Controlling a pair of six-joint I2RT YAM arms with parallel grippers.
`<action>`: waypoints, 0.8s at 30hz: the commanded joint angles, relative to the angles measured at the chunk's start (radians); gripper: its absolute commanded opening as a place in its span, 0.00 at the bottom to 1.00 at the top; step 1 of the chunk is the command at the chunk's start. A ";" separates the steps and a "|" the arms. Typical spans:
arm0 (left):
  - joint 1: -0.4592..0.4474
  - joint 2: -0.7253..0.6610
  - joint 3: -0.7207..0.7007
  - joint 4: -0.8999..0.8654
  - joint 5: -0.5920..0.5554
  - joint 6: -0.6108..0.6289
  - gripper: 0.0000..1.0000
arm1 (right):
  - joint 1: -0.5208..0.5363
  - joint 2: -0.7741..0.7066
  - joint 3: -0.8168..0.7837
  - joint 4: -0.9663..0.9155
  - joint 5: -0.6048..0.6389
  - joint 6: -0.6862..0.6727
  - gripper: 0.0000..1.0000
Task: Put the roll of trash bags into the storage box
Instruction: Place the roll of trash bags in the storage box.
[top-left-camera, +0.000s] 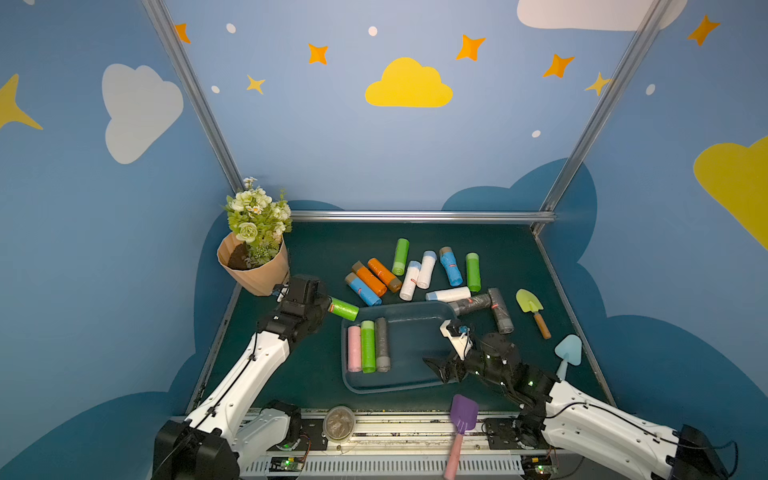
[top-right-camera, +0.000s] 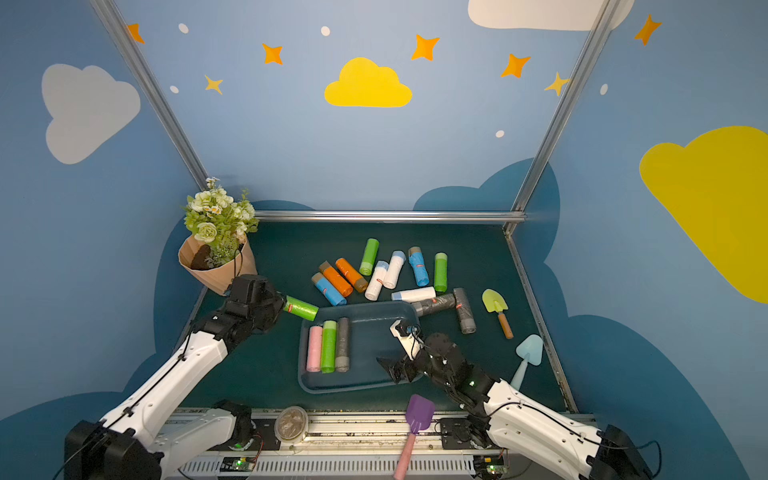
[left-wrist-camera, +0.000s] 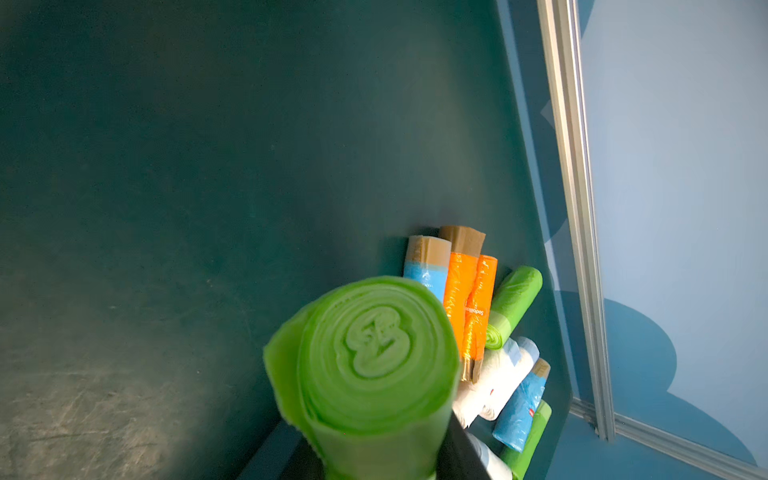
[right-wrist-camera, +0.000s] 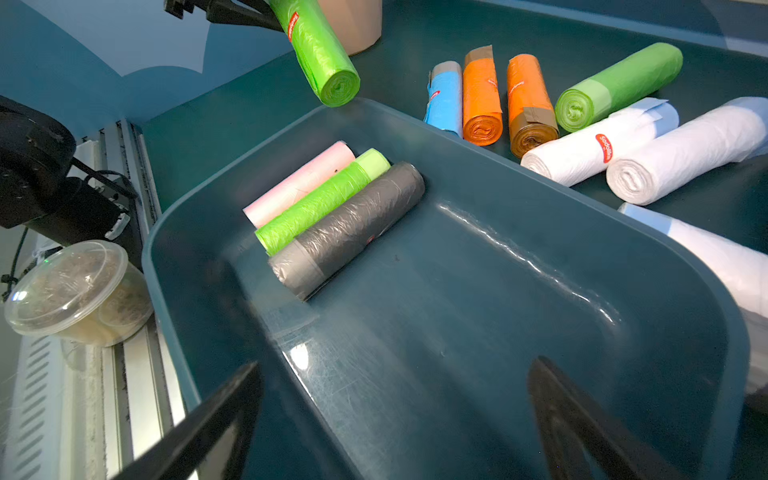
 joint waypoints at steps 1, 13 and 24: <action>-0.031 -0.016 0.042 -0.025 0.030 0.098 0.36 | -0.007 -0.002 -0.006 -0.002 -0.015 0.015 0.97; -0.244 0.164 0.184 -0.054 0.233 0.401 0.37 | -0.013 -0.044 -0.007 -0.059 0.011 0.033 0.97; -0.407 0.347 0.353 -0.158 0.220 0.513 0.37 | -0.033 -0.012 -0.009 -0.057 -0.011 0.080 0.97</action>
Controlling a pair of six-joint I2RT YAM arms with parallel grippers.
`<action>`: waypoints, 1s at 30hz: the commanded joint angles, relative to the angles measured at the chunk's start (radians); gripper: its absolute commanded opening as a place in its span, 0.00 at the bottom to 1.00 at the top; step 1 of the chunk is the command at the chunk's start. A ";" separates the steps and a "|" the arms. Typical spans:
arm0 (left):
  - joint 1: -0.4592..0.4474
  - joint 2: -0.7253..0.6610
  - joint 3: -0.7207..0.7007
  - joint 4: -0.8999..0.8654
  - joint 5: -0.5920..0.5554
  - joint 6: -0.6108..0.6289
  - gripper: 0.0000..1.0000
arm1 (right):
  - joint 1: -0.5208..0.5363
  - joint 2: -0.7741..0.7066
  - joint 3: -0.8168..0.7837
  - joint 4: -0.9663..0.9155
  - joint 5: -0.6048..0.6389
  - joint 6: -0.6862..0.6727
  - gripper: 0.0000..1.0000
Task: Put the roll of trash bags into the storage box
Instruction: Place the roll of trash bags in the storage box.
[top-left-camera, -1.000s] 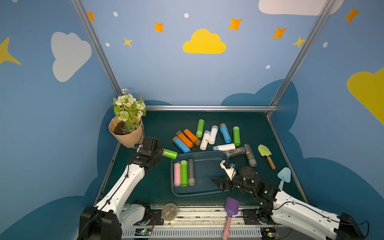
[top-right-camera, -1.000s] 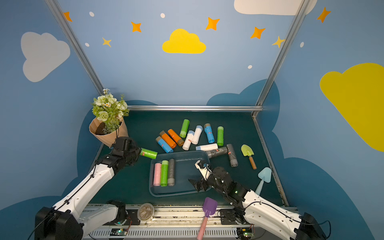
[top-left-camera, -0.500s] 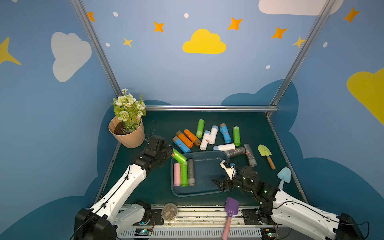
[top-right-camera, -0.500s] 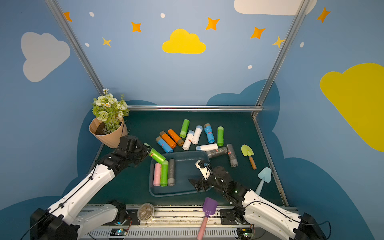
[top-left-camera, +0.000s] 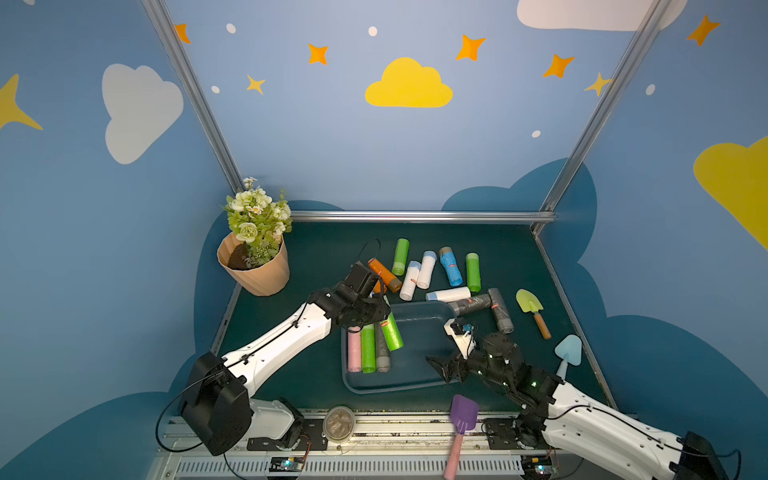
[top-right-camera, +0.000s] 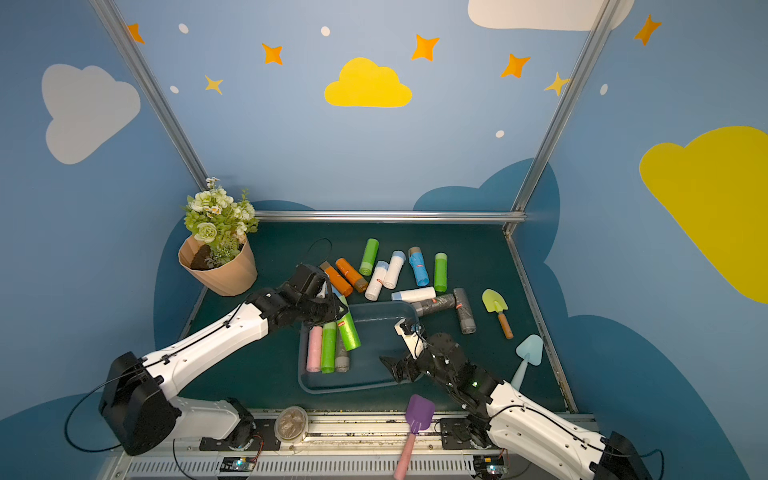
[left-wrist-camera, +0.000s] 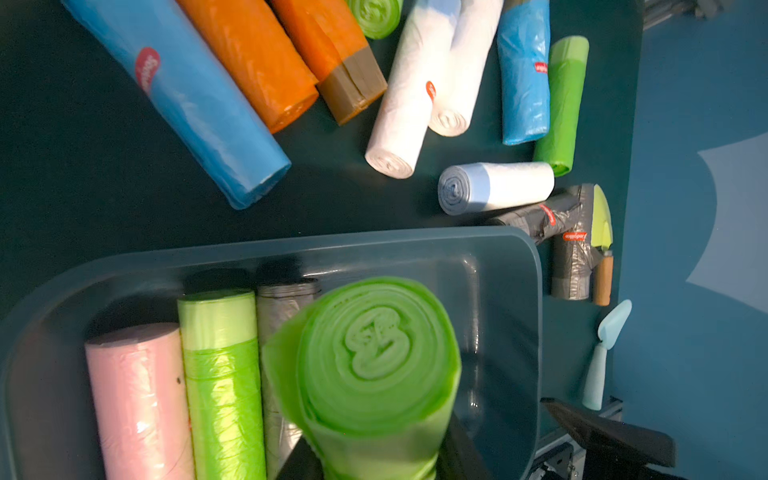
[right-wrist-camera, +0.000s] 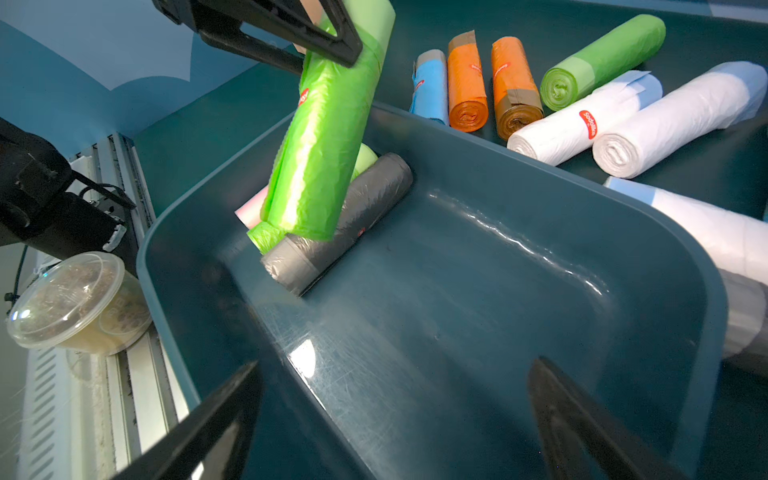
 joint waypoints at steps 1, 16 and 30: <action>-0.032 0.029 0.062 -0.058 -0.005 0.067 0.37 | -0.008 0.026 -0.008 -0.013 -0.022 0.037 0.97; -0.087 0.248 0.199 -0.151 -0.053 0.115 0.37 | -0.023 -0.006 -0.019 -0.060 -0.029 0.089 0.97; -0.141 0.401 0.258 -0.197 -0.040 0.113 0.37 | -0.066 -0.007 -0.028 -0.042 -0.062 0.104 0.97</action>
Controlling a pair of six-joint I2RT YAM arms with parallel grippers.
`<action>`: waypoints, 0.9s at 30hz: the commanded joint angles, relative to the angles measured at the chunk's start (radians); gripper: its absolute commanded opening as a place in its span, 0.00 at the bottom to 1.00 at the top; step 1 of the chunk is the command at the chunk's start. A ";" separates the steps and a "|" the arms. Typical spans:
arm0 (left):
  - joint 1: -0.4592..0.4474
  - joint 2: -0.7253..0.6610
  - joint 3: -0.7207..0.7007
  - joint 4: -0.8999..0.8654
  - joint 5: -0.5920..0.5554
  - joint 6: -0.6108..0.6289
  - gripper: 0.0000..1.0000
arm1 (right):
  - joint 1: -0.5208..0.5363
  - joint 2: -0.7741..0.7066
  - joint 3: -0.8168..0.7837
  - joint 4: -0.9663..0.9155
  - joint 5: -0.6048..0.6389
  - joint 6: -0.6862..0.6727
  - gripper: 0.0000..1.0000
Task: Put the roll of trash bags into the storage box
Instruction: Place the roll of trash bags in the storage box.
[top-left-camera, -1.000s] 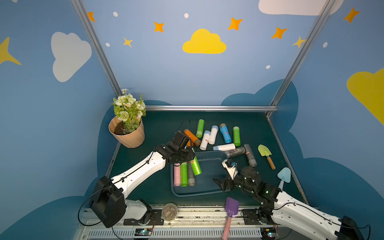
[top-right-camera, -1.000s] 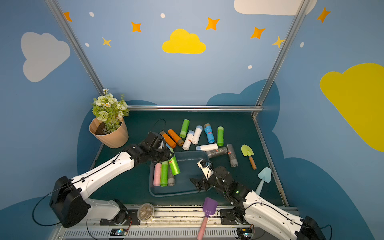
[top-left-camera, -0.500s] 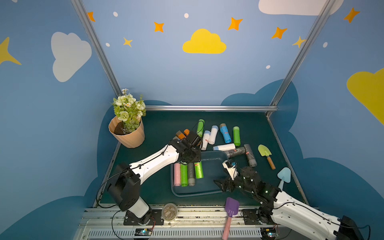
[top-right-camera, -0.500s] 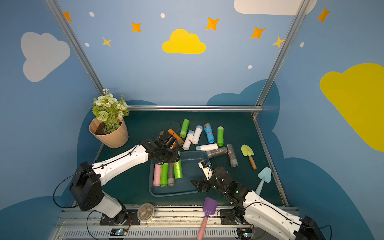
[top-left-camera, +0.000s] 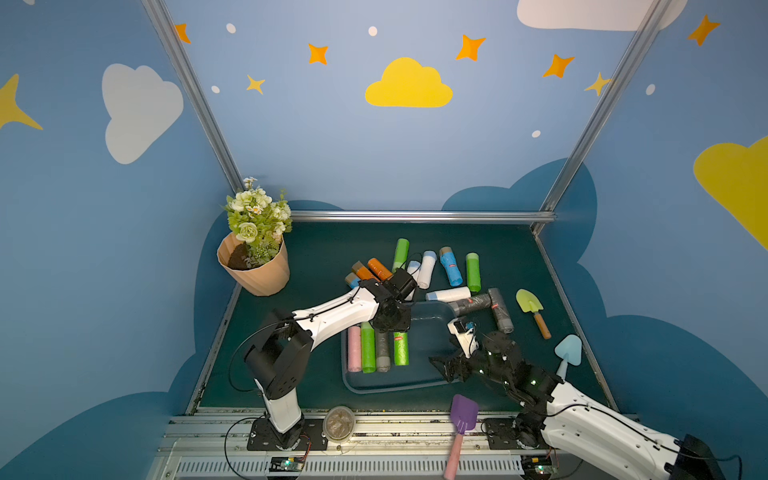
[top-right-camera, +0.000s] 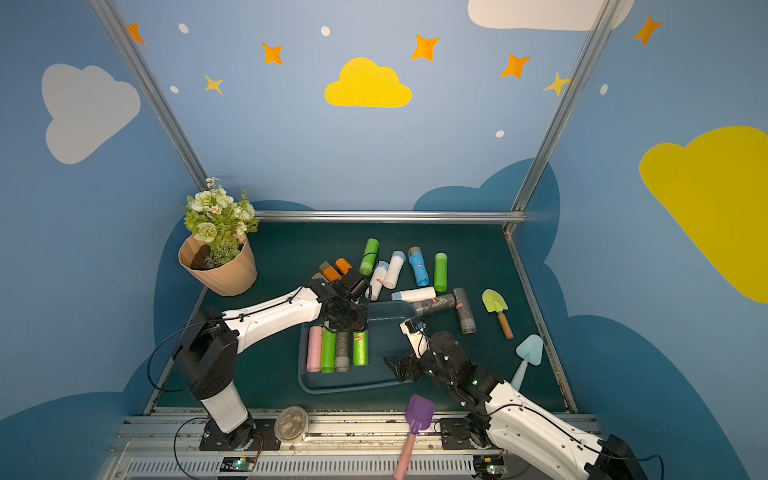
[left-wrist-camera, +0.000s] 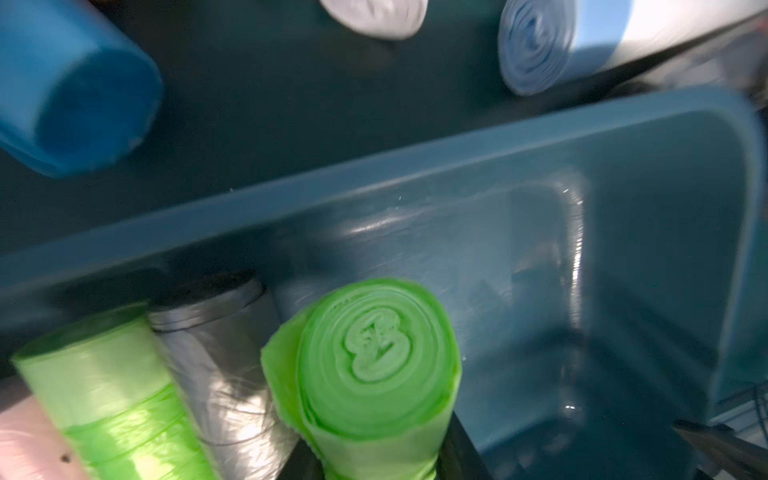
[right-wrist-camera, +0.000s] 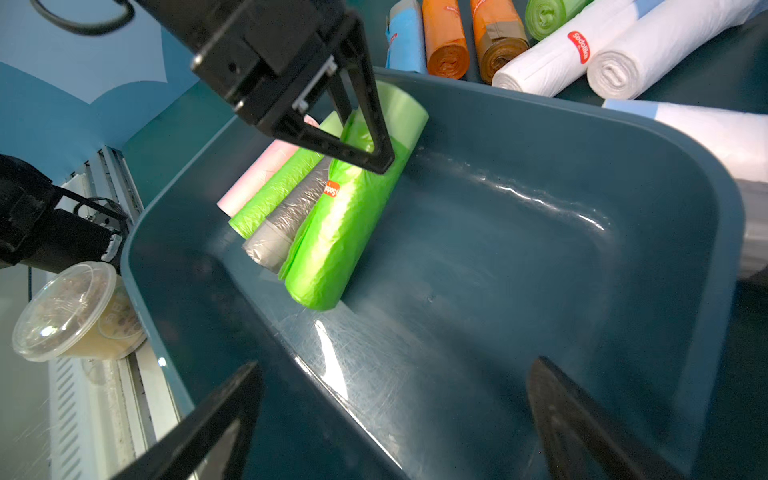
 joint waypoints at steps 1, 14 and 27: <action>-0.017 0.013 0.042 -0.047 -0.017 -0.004 0.37 | -0.010 -0.011 -0.013 0.012 -0.018 0.013 0.97; -0.022 0.061 0.064 -0.101 -0.058 -0.024 0.37 | -0.025 -0.001 -0.012 0.018 -0.039 0.014 0.97; -0.020 0.095 0.089 -0.143 -0.107 -0.042 0.37 | -0.031 0.010 -0.008 0.017 -0.049 0.011 0.97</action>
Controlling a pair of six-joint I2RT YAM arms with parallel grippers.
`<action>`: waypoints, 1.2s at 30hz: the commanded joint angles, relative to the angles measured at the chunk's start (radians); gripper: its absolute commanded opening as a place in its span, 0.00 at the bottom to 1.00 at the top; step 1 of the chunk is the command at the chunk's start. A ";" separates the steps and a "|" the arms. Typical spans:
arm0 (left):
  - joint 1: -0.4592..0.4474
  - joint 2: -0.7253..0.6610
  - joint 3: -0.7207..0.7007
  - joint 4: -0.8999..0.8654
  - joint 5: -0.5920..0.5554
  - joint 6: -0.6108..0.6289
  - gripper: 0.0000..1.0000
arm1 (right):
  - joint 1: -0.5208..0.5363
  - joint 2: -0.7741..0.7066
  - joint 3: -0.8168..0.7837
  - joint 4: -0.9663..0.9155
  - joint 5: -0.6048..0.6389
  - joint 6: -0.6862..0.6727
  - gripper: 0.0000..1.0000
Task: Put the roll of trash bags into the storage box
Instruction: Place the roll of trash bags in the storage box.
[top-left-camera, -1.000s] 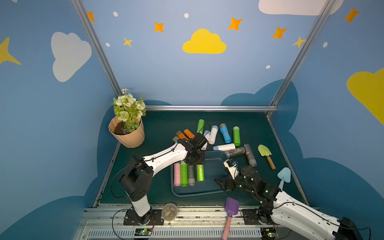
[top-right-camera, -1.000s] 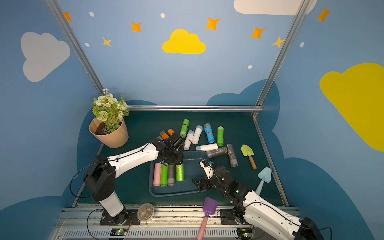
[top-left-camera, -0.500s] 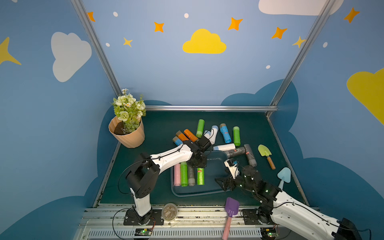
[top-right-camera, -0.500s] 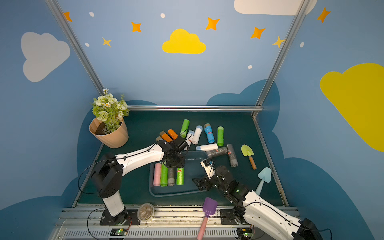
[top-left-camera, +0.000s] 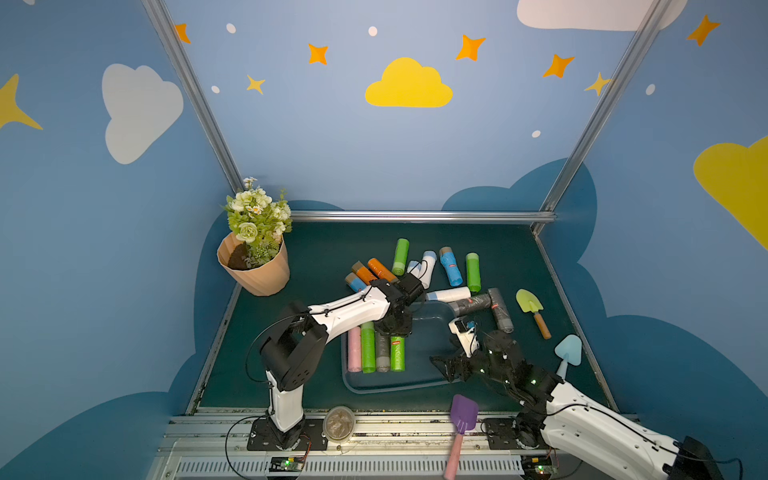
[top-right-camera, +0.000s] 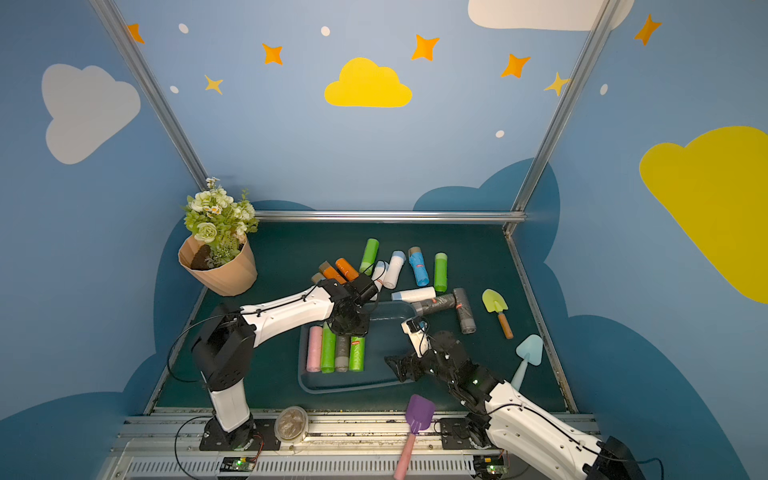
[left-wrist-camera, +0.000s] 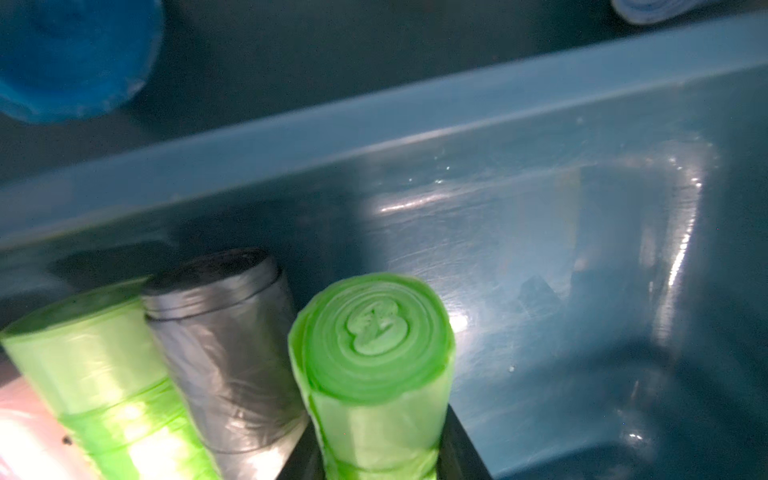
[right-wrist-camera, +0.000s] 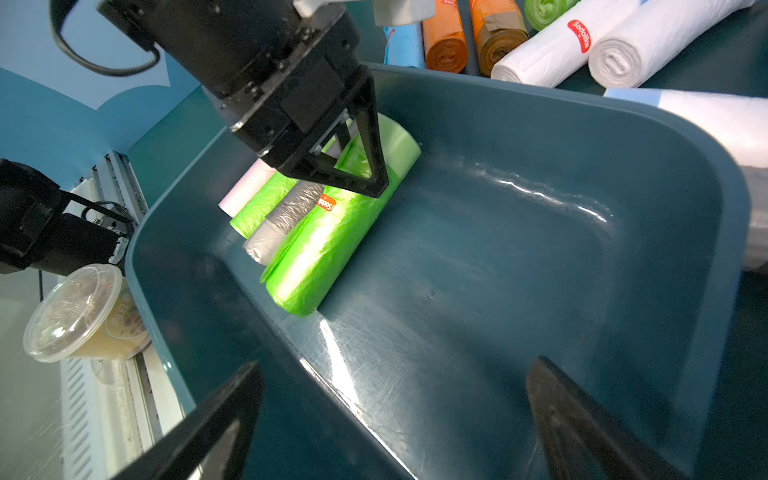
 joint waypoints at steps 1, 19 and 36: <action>0.002 0.017 0.024 -0.039 -0.039 -0.008 0.37 | -0.006 0.005 -0.003 0.018 -0.016 0.001 0.97; 0.002 0.037 -0.016 0.015 -0.061 -0.076 0.41 | -0.009 0.024 -0.002 0.026 -0.015 0.003 0.97; 0.002 0.038 0.032 -0.031 -0.126 -0.088 0.50 | -0.010 0.029 0.002 0.021 -0.014 0.003 0.97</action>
